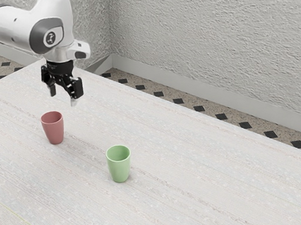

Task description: Place the left cup onto the right cup

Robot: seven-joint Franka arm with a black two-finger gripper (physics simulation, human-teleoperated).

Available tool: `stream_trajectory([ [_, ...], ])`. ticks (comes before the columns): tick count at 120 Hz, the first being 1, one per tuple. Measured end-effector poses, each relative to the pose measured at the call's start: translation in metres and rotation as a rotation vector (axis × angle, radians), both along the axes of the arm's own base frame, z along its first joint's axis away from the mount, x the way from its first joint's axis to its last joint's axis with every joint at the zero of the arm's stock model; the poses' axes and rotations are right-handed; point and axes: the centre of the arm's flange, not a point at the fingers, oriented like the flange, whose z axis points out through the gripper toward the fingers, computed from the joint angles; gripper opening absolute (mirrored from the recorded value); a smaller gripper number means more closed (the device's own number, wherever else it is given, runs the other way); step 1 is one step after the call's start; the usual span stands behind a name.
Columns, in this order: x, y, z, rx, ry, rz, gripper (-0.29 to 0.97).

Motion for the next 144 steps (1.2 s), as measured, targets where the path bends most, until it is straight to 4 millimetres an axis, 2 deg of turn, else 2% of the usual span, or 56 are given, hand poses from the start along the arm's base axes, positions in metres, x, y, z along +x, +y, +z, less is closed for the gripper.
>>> stream_trajectory([
  [35, 0.014, 0.005, -0.032, 0.004, -0.001, 0.019, 0.66],
  [67, 0.021, 0.025, -0.071, -0.022, 0.013, 0.07, 0.66],
  [89, 0.024, 0.033, -0.081, -0.023, 0.008, 0.084, 0.66],
  [119, 0.027, 0.05, -0.109, -0.016, 0.021, 0.106, 0.66],
  [144, 0.028, 0.056, -0.113, -0.013, 0.012, 0.113, 0.66],
])
